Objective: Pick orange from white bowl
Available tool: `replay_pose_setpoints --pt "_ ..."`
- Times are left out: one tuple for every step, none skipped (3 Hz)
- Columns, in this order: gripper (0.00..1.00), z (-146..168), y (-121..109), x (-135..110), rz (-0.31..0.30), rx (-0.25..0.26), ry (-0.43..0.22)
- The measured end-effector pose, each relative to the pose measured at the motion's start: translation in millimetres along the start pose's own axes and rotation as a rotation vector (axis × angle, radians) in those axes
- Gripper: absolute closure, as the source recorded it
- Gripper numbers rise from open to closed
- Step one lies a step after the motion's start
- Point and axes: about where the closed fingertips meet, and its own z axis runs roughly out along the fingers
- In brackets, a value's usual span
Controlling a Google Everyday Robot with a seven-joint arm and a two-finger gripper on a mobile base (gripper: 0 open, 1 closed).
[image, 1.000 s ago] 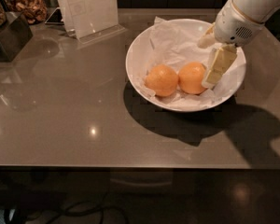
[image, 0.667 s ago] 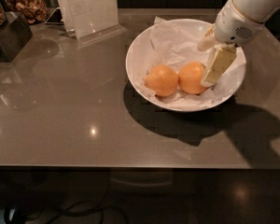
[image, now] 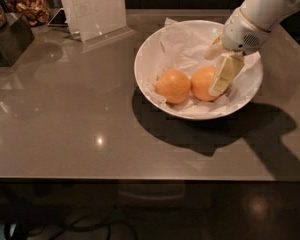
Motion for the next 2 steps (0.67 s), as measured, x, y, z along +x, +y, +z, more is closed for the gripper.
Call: replay_pose_setpoints --pt "0.23 12.7 -3.5 -0.5 0.003 -0.033 -0.014" --pt "0.22 21.6 -4.6 0.4 0.013 -0.054 -0.023"
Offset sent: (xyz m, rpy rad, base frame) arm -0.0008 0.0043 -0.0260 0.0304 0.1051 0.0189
